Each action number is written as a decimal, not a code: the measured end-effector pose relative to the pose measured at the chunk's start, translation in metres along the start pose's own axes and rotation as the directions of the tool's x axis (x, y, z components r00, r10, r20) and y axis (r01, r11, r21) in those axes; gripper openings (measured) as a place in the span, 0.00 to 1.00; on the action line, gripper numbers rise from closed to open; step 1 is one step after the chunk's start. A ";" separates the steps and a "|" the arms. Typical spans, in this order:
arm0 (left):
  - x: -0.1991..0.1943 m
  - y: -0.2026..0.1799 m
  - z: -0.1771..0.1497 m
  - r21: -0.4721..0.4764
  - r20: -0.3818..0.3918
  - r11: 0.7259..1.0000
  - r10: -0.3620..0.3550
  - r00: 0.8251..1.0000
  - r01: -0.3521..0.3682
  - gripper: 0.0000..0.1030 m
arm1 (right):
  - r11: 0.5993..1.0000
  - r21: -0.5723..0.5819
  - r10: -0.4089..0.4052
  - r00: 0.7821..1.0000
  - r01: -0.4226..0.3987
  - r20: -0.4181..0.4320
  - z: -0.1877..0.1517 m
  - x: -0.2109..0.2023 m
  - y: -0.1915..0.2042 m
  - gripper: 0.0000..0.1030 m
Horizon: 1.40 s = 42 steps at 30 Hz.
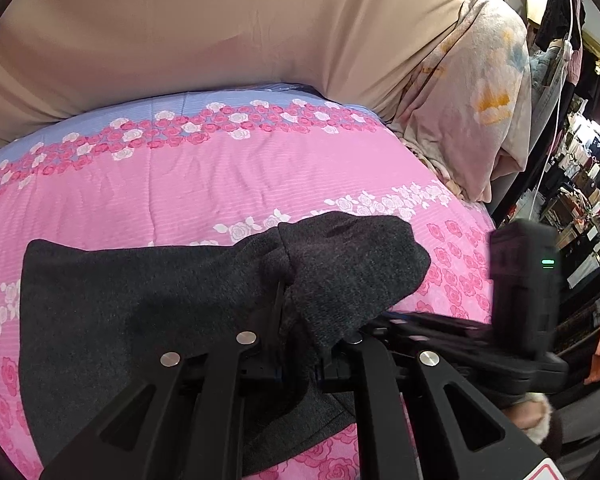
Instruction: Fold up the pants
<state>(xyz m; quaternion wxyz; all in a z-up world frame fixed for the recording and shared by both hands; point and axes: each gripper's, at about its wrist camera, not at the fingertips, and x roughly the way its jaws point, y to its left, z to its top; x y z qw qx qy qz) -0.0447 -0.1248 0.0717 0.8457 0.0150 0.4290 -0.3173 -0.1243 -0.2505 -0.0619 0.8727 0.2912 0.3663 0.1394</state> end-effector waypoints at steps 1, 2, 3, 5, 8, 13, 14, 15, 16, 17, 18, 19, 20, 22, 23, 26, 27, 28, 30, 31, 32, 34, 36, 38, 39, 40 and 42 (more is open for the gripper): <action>-0.002 0.000 0.001 0.002 0.003 1.000 0.005 1.000 -0.005 0.08 | 1.000 0.008 0.021 1.000 -0.021 -0.010 0.010 0.016 0.013 0.04; -0.003 0.000 0.001 0.004 0.005 1.000 0.006 1.000 -0.006 0.08 | 0.999 0.006 0.052 0.998 -0.052 -0.020 0.011 0.023 0.015 0.03; -0.004 -0.001 0.002 0.006 0.007 1.000 0.007 1.000 -0.007 0.08 | 0.996 -0.021 0.087 0.996 -0.088 -0.032 0.009 0.027 0.027 0.03; -0.004 -0.002 0.002 0.015 0.005 1.000 0.008 1.000 -0.008 0.08 | 0.993 -0.062 0.100 0.994 -0.103 -0.047 0.008 0.033 0.043 0.02; 0.006 -0.006 -0.001 0.019 -0.023 1.000 0.000 1.000 0.001 0.08 | 0.996 -0.047 0.067 0.995 -0.070 -0.072 0.010 0.039 0.034 0.03; 0.033 -0.016 -0.024 0.042 -0.114 0.999 -0.024 0.993 0.029 0.27 | 0.999 -0.037 -0.003 1.000 0.003 0.002 0.003 -0.016 0.004 0.09; 0.039 -0.019 -0.030 0.049 -0.129 0.998 -0.025 0.991 0.031 0.32 | 1.000 -0.024 -0.018 1.000 0.018 0.019 0.001 -0.028 -0.003 0.09; 0.044 -0.021 -0.036 0.052 -0.137 0.998 -0.026 0.990 0.033 0.41 | 0.998 -0.003 -0.066 0.996 0.066 0.056 -0.001 -0.045 -0.013 0.09; 0.048 -0.025 -0.044 0.062 -0.127 0.997 -0.027 0.992 0.035 0.49 | 0.993 0.015 -0.118 0.989 0.117 0.089 -0.002 -0.059 -0.020 0.10; 0.048 -0.031 -0.050 0.088 -0.104 0.996 -0.020 0.994 0.029 0.54 | 0.991 0.028 -0.136 0.985 0.134 0.110 -0.002 -0.069 -0.023 0.10; 0.046 -0.036 -0.053 0.107 -0.090 0.994 -0.017 0.996 0.026 0.61 | 0.991 0.037 -0.129 0.985 0.125 0.116 -0.003 -0.073 -0.025 0.13; 0.043 -0.043 -0.057 0.124 -0.080 0.991 -0.035 0.996 0.045 0.67 | 0.992 0.046 -0.119 0.985 0.114 0.122 0.001 -0.075 -0.025 0.18; 0.039 -0.047 -0.060 0.126 -0.074 0.990 -0.055 0.996 0.064 0.69 | 0.993 0.046 -0.113 0.985 0.108 0.127 0.004 -0.077 -0.024 0.38; 0.025 -0.051 -0.065 0.125 -0.064 0.984 -0.118 0.991 0.125 0.71 | 0.996 0.009 -0.094 0.987 0.094 0.133 -0.003 -0.062 -0.001 0.53; 0.017 -0.051 -0.067 0.124 -0.054 0.983 -0.127 0.990 0.133 0.71 | 0.997 -0.022 -0.077 0.990 0.080 0.115 0.002 -0.050 0.008 0.53; -0.008 -0.037 -0.071 0.102 -0.003 0.992 -0.081 0.997 0.081 0.74 | 0.996 -0.048 -0.069 0.995 0.072 0.066 0.004 -0.014 0.019 0.59; -0.016 -0.028 -0.072 0.083 0.014 0.995 -0.061 0.998 0.060 0.74 | 0.994 -0.046 -0.095 0.994 0.097 0.049 0.007 0.010 0.019 0.59; -0.027 -0.014 -0.071 0.050 0.031 0.998 -0.031 0.999 0.030 0.74 | 0.991 -0.057 -0.115 0.993 0.117 0.039 0.007 0.008 0.018 0.51; -0.047 0.015 -0.068 -0.020 0.073 0.999 0.040 0.997 -0.038 0.74 | 0.984 -0.101 -0.143 0.989 0.147 0.045 0.011 0.011 0.027 0.21; -0.057 0.029 -0.065 -0.050 0.091 0.996 0.073 0.993 -0.068 0.74 | 0.982 -0.123 -0.138 0.988 0.146 0.071 0.013 0.004 0.034 0.16; -0.066 0.042 -0.063 -0.081 0.108 0.992 0.105 0.989 -0.097 0.74 | 0.979 -0.155 -0.111 0.987 0.129 0.120 0.017 -0.013 0.049 0.10; -0.087 0.074 -0.058 -0.157 0.138 0.975 0.177 0.975 -0.155 0.74 | 0.979 -0.181 -0.066 0.983 0.097 0.170 0.019 -0.032 0.062 0.08; -0.095 0.102 -0.056 -0.224 0.136 0.954 0.234 0.963 -0.200 0.74 | 0.970 -0.195 -0.115 0.979 0.147 0.168 0.017 -0.032 0.056 0.09; -0.093 0.132 -0.060 -0.303 0.102 0.927 0.263 0.959 -0.222 0.74 | 0.965 -0.132 -0.218 0.974 0.225 0.064 0.012 -0.007 0.024 0.10; -0.089 0.142 -0.062 -0.327 0.088 0.918 0.263 0.961 -0.222 0.74 | 0.973 -0.073 -0.218 0.975 0.220 0.040 0.006 0.002 0.006 0.20; -0.083 0.155 -0.066 -0.368 0.058 0.903 0.261 0.964 -0.223 0.74 | 0.983 -0.024 -0.183 0.981 0.184 0.063 0.002 -0.003 0.000 0.23; -0.074 0.170 -0.075 -0.417 0.016 0.881 0.254 0.967 -0.225 0.74 | 0.985 0.015 -0.172 0.983 0.171 0.069 0.000 -0.015 0.001 0.34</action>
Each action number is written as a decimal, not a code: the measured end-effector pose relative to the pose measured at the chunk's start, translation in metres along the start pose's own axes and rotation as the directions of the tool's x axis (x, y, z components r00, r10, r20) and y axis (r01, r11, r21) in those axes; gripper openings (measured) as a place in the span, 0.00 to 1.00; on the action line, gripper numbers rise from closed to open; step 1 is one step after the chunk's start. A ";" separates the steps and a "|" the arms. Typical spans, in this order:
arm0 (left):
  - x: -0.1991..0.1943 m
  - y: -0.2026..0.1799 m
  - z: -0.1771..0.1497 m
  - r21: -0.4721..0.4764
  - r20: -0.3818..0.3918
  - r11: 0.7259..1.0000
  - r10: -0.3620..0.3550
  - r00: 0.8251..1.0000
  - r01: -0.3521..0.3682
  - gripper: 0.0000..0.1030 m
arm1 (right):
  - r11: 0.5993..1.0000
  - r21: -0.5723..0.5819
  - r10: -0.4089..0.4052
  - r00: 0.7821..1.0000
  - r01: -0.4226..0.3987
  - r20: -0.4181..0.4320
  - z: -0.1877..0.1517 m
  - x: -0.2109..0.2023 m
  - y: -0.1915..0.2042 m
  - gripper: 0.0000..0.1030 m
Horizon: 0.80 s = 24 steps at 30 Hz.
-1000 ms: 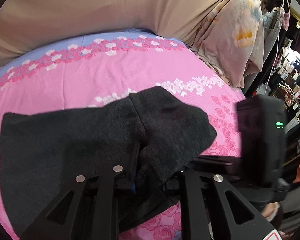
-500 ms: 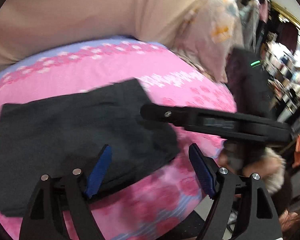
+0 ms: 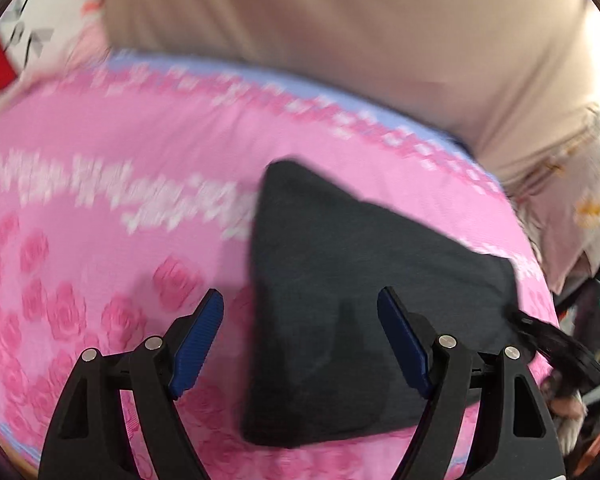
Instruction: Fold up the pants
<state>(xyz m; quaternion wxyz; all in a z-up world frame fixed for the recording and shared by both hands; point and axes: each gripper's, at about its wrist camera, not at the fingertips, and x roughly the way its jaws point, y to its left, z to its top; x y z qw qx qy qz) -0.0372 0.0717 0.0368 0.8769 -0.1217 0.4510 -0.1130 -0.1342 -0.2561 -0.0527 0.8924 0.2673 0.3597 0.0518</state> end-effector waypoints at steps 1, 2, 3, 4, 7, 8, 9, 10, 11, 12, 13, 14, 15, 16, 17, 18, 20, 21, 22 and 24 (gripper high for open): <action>0.006 0.006 -0.004 -0.028 -0.023 1.000 0.002 1.000 -0.002 0.74 | 1.000 -0.005 -0.016 1.000 0.016 0.014 0.000 -0.006 0.002 0.38; 0.009 0.011 -0.007 -0.043 -0.038 0.999 -0.011 0.999 0.009 0.74 | 1.000 -0.014 -0.022 1.000 0.022 0.015 -0.002 -0.010 0.005 0.49; 0.015 0.014 -0.010 -0.058 -0.066 0.998 -0.042 0.997 0.039 0.74 | 1.000 -0.018 -0.012 1.000 0.012 -0.002 -0.004 -0.011 0.005 0.58; 0.016 0.018 -0.015 -0.072 -0.083 0.996 -0.064 0.994 0.058 0.75 | 1.000 -0.013 -0.007 1.000 0.006 -0.018 -0.006 -0.010 0.004 0.60; 0.016 0.014 -0.018 -0.055 -0.062 0.995 -0.080 0.995 0.077 0.69 | 0.999 0.001 0.035 0.997 -0.035 -0.072 -0.014 0.004 0.005 0.68; 0.017 0.012 -0.018 -0.044 -0.067 0.995 -0.096 0.993 0.093 0.50 | 0.999 -0.033 0.026 0.998 -0.027 -0.050 -0.015 0.007 0.012 0.49; 0.020 0.010 -0.017 -0.038 -0.090 0.994 -0.107 0.990 0.104 0.20 | 0.997 -0.063 0.031 0.996 -0.036 -0.081 -0.013 0.015 0.019 0.33; 0.018 0.007 -0.012 -0.028 -0.068 0.997 -0.076 0.995 0.074 0.11 | 0.997 -0.068 0.030 0.997 -0.035 -0.071 -0.008 0.017 0.024 0.29; 0.014 0.005 -0.005 -0.014 -0.049 0.996 -0.084 0.995 0.084 0.11 | 0.995 -0.090 0.035 0.997 -0.041 -0.063 -0.003 0.014 0.030 0.25; 0.005 0.001 0.002 -0.001 -0.019 0.995 -0.096 0.995 0.096 0.11 | 0.990 -0.136 0.045 0.999 -0.049 -0.026 0.005 0.005 0.043 0.24; -0.010 -0.006 0.013 0.039 0.026 0.993 -0.115 0.993 0.114 0.10 | 0.985 -0.162 0.068 0.998 -0.064 0.015 0.014 -0.006 0.055 0.23; -0.023 -0.013 0.019 0.071 0.067 0.991 -0.119 0.991 0.114 0.10 | 0.980 -0.181 0.087 0.995 -0.077 0.046 0.022 -0.015 0.064 0.23; -0.040 -0.021 0.025 0.107 0.129 0.990 -0.102 0.986 0.089 0.10 | 0.978 -0.193 0.099 0.992 -0.084 0.072 0.027 -0.022 0.069 0.23; -0.047 -0.025 0.029 0.126 0.163 0.990 -0.085 0.983 0.065 0.10 | 0.975 -0.204 0.109 0.989 -0.087 0.097 0.031 -0.026 0.072 0.23; -0.053 -0.025 0.031 0.127 0.186 0.991 -0.073 0.980 0.050 0.11 | 0.974 -0.212 0.107 0.988 -0.081 0.112 0.033 -0.026 0.071 0.23; -0.053 -0.022 0.032 0.112 0.184 0.992 -0.074 0.980 0.054 0.12 | 0.976 -0.203 0.099 0.989 -0.076 0.105 0.032 -0.021 0.065 0.24; -0.034 -0.010 0.024 0.090 0.119 0.994 -0.068 0.991 0.058 0.15 | 0.990 -0.134 0.034 0.999 -0.032 0.015 0.019 0.010 0.037 0.29; -0.014 -0.004 0.013 0.095 0.064 0.995 -0.027 0.998 0.021 0.18 | 0.992 -0.104 -0.067 0.998 0.066 -0.010 0.009 0.022 0.024 0.30; -0.002 0.000 0.002 0.096 0.033 0.995 0.026 0.999 -0.029 0.17 | 0.994 -0.078 -0.075 0.997 0.075 0.005 0.002 0.024 0.013 0.38; 0.011 0.006 -0.013 0.102 0.018 0.989 0.105 0.994 -0.106 0.18 | 1.000 -0.020 -0.023 0.999 0.024 0.043 0.001 0.005 0.007 0.40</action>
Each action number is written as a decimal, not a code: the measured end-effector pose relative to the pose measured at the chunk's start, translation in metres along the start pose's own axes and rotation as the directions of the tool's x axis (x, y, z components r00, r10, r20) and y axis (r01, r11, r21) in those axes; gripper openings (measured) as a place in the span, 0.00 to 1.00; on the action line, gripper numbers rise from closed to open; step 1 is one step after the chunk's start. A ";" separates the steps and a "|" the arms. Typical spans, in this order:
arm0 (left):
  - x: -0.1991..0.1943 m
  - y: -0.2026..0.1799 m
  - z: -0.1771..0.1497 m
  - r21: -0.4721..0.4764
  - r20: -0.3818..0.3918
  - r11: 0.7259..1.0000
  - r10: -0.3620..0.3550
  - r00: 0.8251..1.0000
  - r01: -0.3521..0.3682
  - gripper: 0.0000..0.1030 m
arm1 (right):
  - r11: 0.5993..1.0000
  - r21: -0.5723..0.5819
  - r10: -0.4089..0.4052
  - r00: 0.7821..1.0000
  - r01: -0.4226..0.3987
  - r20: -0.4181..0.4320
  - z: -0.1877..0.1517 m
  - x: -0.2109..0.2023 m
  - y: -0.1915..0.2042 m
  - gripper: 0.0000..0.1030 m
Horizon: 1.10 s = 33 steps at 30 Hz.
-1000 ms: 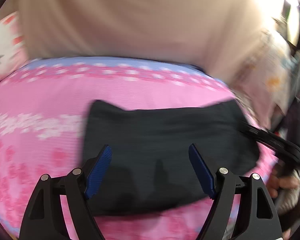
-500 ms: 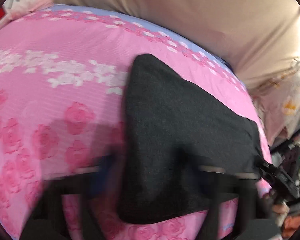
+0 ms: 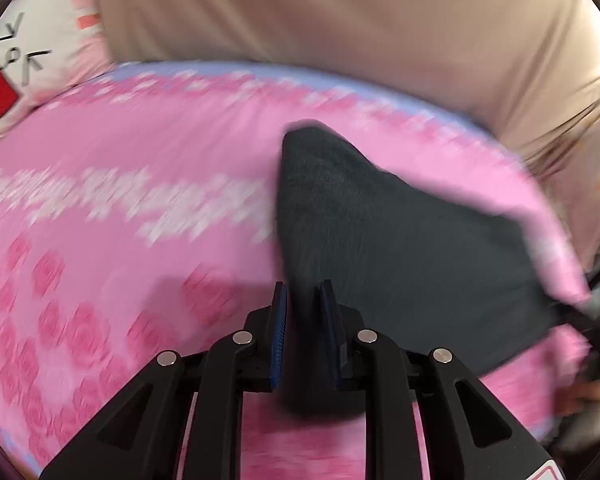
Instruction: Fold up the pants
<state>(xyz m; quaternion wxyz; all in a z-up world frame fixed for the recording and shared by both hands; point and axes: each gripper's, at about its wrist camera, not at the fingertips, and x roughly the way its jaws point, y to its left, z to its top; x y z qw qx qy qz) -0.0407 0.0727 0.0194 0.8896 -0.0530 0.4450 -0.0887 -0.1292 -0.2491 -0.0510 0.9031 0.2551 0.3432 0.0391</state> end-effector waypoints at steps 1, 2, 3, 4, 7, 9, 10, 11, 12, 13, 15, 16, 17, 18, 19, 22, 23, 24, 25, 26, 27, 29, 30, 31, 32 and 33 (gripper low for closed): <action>-0.006 0.001 -0.003 -0.007 0.011 1.000 -0.013 1.000 0.013 0.17 | 0.999 -0.017 -0.038 0.999 0.039 0.039 0.002 -0.011 0.004 0.39; -0.014 -0.001 -0.001 -0.012 0.028 1.000 -0.026 0.999 0.026 0.17 | 0.995 -0.057 -0.082 0.994 0.086 0.075 0.005 -0.022 0.013 0.33; -0.024 -0.004 0.003 -0.010 0.057 0.999 -0.040 0.998 0.041 0.17 | 0.990 -0.107 -0.086 0.991 0.097 0.102 0.009 -0.032 0.026 0.30; -0.037 -0.010 0.007 0.004 0.102 0.998 -0.058 0.993 0.058 0.17 | 0.990 -0.123 -0.058 0.992 0.072 0.111 0.012 -0.037 0.034 0.30; -0.046 -0.036 0.017 0.054 0.122 0.995 -0.094 0.988 0.088 0.26 | 0.983 -0.184 0.024 0.997 -0.009 0.080 0.015 -0.028 0.060 0.30; -0.030 -0.049 0.019 0.057 0.077 0.995 -0.088 0.993 0.084 0.32 | 0.977 -0.205 -0.054 0.998 0.055 0.010 0.010 0.007 0.056 0.29; -0.014 -0.051 0.017 0.065 0.035 0.995 -0.084 0.996 0.081 0.32 | 0.976 -0.198 -0.100 0.994 0.091 -0.033 0.006 0.025 0.048 0.28; 0.003 -0.053 0.012 0.068 -0.011 0.996 -0.059 0.998 0.060 0.32 | 0.977 -0.188 -0.102 0.995 0.098 -0.010 0.002 0.028 0.045 0.28; 0.023 -0.052 0.006 0.064 -0.063 0.998 -0.021 0.998 0.025 0.32 | 0.977 -0.187 -0.098 0.995 0.098 0.009 0.000 0.022 0.049 0.29; 0.020 -0.054 0.002 0.074 -0.022 0.997 -0.008 1.000 0.010 0.32 | 0.975 -0.195 -0.108 0.994 0.109 0.016 -0.001 0.015 0.054 0.29; 0.017 -0.061 -0.002 0.105 -0.017 0.994 0.018 1.000 -0.016 0.32 | 0.972 -0.209 -0.103 0.994 0.110 0.043 -0.002 0.001 0.062 0.33; 0.016 -0.064 -0.002 0.111 -0.016 0.994 0.023 1.000 -0.021 0.32 | 0.972 -0.208 -0.105 0.993 0.113 0.050 -0.002 -0.004 0.061 0.34; 0.017 -0.065 -0.002 0.115 -0.020 0.993 0.023 1.000 -0.020 0.32 | 0.972 -0.200 -0.113 0.992 0.122 0.057 -0.002 -0.008 0.059 0.35; 0.019 -0.065 -0.002 0.117 -0.021 0.993 0.027 0.999 -0.024 0.33 | 0.974 -0.185 -0.120 0.991 0.129 0.058 -0.003 -0.010 0.055 0.38; 0.020 -0.065 -0.002 0.112 -0.019 0.993 0.028 0.999 -0.026 0.33 | 0.978 -0.166 -0.120 0.991 0.127 0.052 -0.004 -0.011 0.050 0.40; 0.021 -0.064 0.000 0.109 -0.020 0.994 0.027 0.999 -0.025 0.33 | 0.981 -0.136 -0.133 0.990 0.137 0.034 -0.007 -0.007 0.041 0.42; 0.021 -0.064 0.001 0.110 -0.020 0.994 0.027 0.999 -0.025 0.33 | 0.982 -0.129 -0.134 0.991 0.136 0.029 -0.007 -0.007 0.041 0.42; 0.021 -0.064 0.001 0.110 -0.019 0.994 0.028 0.999 -0.026 0.34 | 0.984 -0.119 -0.132 0.991 0.134 0.021 -0.008 -0.007 0.038 0.43; 0.020 -0.065 0.000 0.112 -0.017 0.993 0.029 0.999 -0.027 0.34 | 0.985 -0.112 -0.128 0.992 0.129 0.013 -0.010 -0.005 0.037 0.43; 0.019 -0.065 0.001 0.112 -0.016 0.993 0.030 0.999 -0.028 0.34 | 0.987 -0.102 -0.122 0.993 0.122 0.008 -0.011 -0.004 0.034 0.43; 0.020 -0.065 0.000 0.113 -0.016 0.993 0.031 0.999 -0.029 0.34 | 0.989 -0.093 -0.116 0.993 0.115 0.004 -0.012 -0.005 0.033 0.44; 0.019 -0.065 0.000 0.114 -0.014 0.993 0.033 0.999 -0.031 0.34 | 0.991 -0.076 -0.107 0.994 0.107 -0.003 -0.013 -0.005 0.030 0.47; 0.018 -0.066 -0.001 0.115 -0.013 0.993 0.033 0.999 -0.031 0.34 | 0.993 -0.065 -0.104 0.995 0.104 -0.006 -0.012 -0.005 0.027 0.50; 0.019 -0.065 -0.001 0.115 -0.012 0.993 0.033 0.999 -0.031 0.34 | 0.994 -0.056 -0.098 0.995 0.097 -0.011 -0.012 -0.004 0.025 0.51; 0.019 -0.065 -0.001 0.115 -0.011 0.993 0.033 0.999 -0.031 0.34 | 0.995 -0.047 -0.088 0.996 0.087 -0.017 -0.012 -0.004 0.024 0.51; 0.019 -0.065 -0.001 0.115 -0.013 0.993 0.032 0.999 -0.031 0.35 | 0.997 -0.033 -0.076 0.997 0.075 -0.020 -0.012 -0.005 0.022 0.52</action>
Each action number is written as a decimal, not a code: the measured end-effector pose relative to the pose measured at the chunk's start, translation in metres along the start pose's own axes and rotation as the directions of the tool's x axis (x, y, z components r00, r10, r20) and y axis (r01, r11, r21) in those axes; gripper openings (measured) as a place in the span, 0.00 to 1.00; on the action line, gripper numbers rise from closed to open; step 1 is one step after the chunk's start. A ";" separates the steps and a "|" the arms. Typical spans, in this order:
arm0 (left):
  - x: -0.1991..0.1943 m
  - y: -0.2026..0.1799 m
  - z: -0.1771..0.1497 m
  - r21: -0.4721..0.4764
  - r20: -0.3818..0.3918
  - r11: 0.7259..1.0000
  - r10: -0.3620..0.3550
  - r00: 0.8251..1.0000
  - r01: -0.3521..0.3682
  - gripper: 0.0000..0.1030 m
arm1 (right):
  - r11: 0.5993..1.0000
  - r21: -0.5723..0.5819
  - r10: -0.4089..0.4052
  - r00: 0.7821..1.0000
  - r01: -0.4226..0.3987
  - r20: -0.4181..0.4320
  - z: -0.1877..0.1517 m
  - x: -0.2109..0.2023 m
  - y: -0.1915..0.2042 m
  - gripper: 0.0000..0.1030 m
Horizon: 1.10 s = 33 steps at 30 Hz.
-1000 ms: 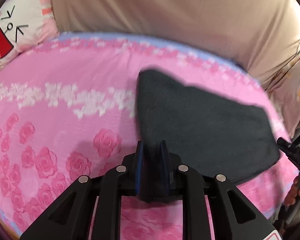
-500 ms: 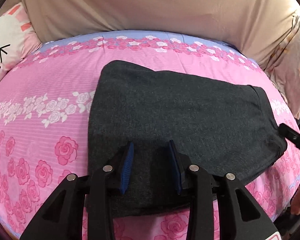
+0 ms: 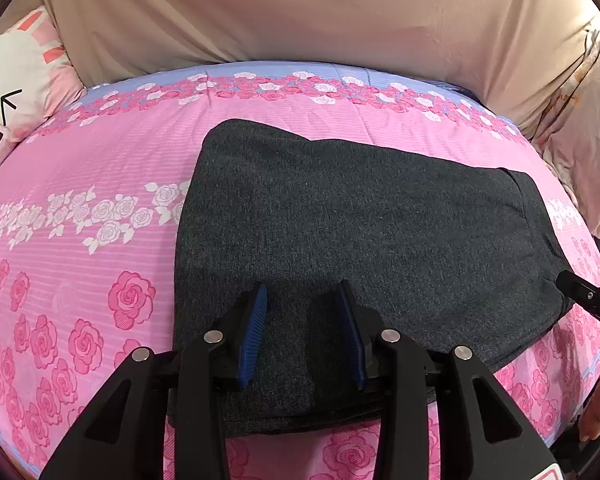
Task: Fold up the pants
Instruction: 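Grasp the folded pants edge with the left gripper and smooth it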
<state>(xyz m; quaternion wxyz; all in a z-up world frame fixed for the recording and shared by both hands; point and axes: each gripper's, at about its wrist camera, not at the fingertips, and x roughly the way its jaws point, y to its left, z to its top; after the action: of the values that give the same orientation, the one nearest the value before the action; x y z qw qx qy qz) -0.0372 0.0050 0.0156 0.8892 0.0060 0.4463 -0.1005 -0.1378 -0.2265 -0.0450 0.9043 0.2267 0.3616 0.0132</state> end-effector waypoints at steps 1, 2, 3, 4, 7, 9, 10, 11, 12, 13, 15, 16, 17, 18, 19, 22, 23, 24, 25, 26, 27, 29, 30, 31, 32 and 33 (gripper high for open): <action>0.000 0.000 0.000 -0.002 0.000 1.000 -0.002 1.000 0.002 0.35 | 1.000 0.011 0.010 1.000 -0.010 -0.004 0.000 0.000 -0.001 0.53; -0.001 0.000 0.000 -0.005 0.000 1.000 -0.008 1.000 0.008 0.37 | 1.000 0.019 0.021 1.000 -0.021 -0.008 0.000 0.000 -0.002 0.56; -0.002 0.001 0.000 -0.011 0.002 1.000 -0.024 1.000 0.024 0.45 | 0.999 0.026 0.037 0.999 -0.037 -0.015 0.000 0.000 -0.003 0.58; -0.004 0.004 -0.001 -0.022 0.004 0.998 -0.052 0.999 0.052 0.51 | 0.999 0.027 0.046 0.999 -0.046 -0.019 0.000 0.000 -0.003 0.58; -0.006 0.004 -0.003 -0.011 0.004 0.999 -0.049 0.999 0.049 0.51 | 0.999 0.021 0.042 0.999 -0.041 -0.017 -0.002 -0.001 -0.002 0.58; -0.005 -0.002 -0.004 0.008 0.008 1.000 -0.020 1.000 0.020 0.51 | 0.999 0.029 0.047 0.999 -0.046 -0.019 -0.003 -0.001 -0.003 0.59; -0.005 -0.005 -0.004 0.018 0.010 1.000 -0.004 1.000 0.004 0.51 | 0.998 0.033 0.050 0.999 -0.050 -0.021 -0.003 0.000 -0.002 0.59; -0.005 -0.007 -0.004 0.022 0.014 1.000 0.005 1.000 -0.005 0.51 | 0.998 0.036 0.057 0.998 -0.056 -0.023 -0.004 0.000 -0.002 0.63; -0.008 -0.007 -0.005 0.016 0.018 1.000 0.002 1.000 -0.002 0.53 | 0.997 0.039 0.069 0.997 -0.068 -0.030 -0.004 0.000 -0.002 0.67; -0.016 -0.003 -0.005 -0.013 0.031 0.999 -0.040 0.999 0.040 0.56 | 0.996 0.039 0.082 0.996 -0.081 -0.038 -0.005 0.001 -0.002 0.69; -0.034 0.015 -0.008 -0.094 0.085 0.978 -0.176 0.981 0.184 0.66 | 0.994 0.039 0.103 0.993 -0.101 -0.054 -0.006 0.003 -0.002 0.75; -0.040 0.025 -0.009 -0.134 0.098 0.967 -0.203 0.974 0.215 0.77 | 0.993 0.040 0.110 0.992 -0.107 -0.067 -0.007 0.004 -0.003 0.77; -0.043 0.038 -0.010 -0.187 0.107 0.955 -0.214 0.971 0.231 0.81 | 0.992 0.043 0.121 0.989 -0.118 -0.079 -0.008 0.007 -0.003 0.81; -0.044 0.051 -0.011 -0.235 0.110 0.940 -0.227 0.968 0.247 0.81 | 0.989 0.053 0.139 0.986 -0.135 -0.088 -0.010 0.011 -0.005 0.82; -0.039 0.065 -0.013 -0.289 0.088 0.921 -0.244 0.966 0.259 0.81 | 0.988 0.053 0.149 0.986 -0.145 -0.076 -0.010 0.011 -0.005 0.84; -0.015 0.089 -0.021 -0.402 0.036 0.871 -0.293 0.955 0.283 0.81 | 0.984 0.046 0.172 0.983 -0.169 -0.062 -0.006 0.019 0.001 0.83; -0.016 0.089 -0.020 -0.396 0.063 0.870 -0.295 0.953 0.295 0.81 | 0.985 0.045 0.168 0.984 -0.165 -0.065 -0.004 0.023 0.003 0.69; -0.010 0.084 -0.016 -0.373 0.038 0.878 -0.309 0.950 0.300 0.65 | 0.992 0.033 0.123 0.990 -0.122 -0.063 -0.001 0.027 0.005 0.45; -0.006 0.078 -0.014 -0.358 0.009 0.887 -0.309 0.951 0.291 0.45 | 0.991 0.033 0.130 0.989 -0.128 -0.069 0.001 0.028 0.006 0.39; -0.006 0.074 -0.013 -0.340 -0.002 0.905 -0.271 0.963 0.254 0.39 | 0.988 0.036 0.155 0.986 -0.153 -0.057 0.002 0.023 0.007 0.32; -0.008 0.069 -0.012 -0.313 -0.012 0.923 -0.238 0.971 0.222 0.20 | 0.987 0.027 0.159 0.986 -0.158 -0.046 0.002 0.016 0.009 0.29; -0.024 0.067 -0.012 -0.291 -0.002 0.926 -0.250 0.968 0.239 0.18 | 0.982 0.016 0.188 0.982 -0.187 -0.033 -0.003 -0.008 0.014 0.28; -0.031 0.066 -0.013 -0.285 -0.009 0.926 -0.263 0.965 0.249 0.18 | 0.983 -0.002 0.186 0.982 -0.186 -0.030 -0.007 -0.019 0.017 0.28; -0.040 0.064 -0.016 -0.270 -0.025 0.928 -0.273 0.962 0.257 0.18 | 0.985 -0.026 0.171 0.985 -0.172 -0.031 -0.012 -0.028 0.019 0.28; -0.044 0.061 -0.020 -0.253 -0.041 0.933 -0.273 0.961 0.254 0.18 | 0.987 -0.039 0.154 0.987 -0.156 -0.038 -0.018 -0.035 0.020 0.29; -0.045 0.058 -0.025 -0.239 -0.064 0.940 -0.264 0.962 0.242 0.18 | 0.990 -0.043 0.135 0.989 -0.137 -0.058 -0.026 -0.036 0.017 0.29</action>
<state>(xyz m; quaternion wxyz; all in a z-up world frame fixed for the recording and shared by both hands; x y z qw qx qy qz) -0.0729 0.0720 0.0319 0.8413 -0.1491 0.4939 -0.1614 -0.1795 -0.2077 -0.0312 0.8961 0.2290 0.3695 0.0896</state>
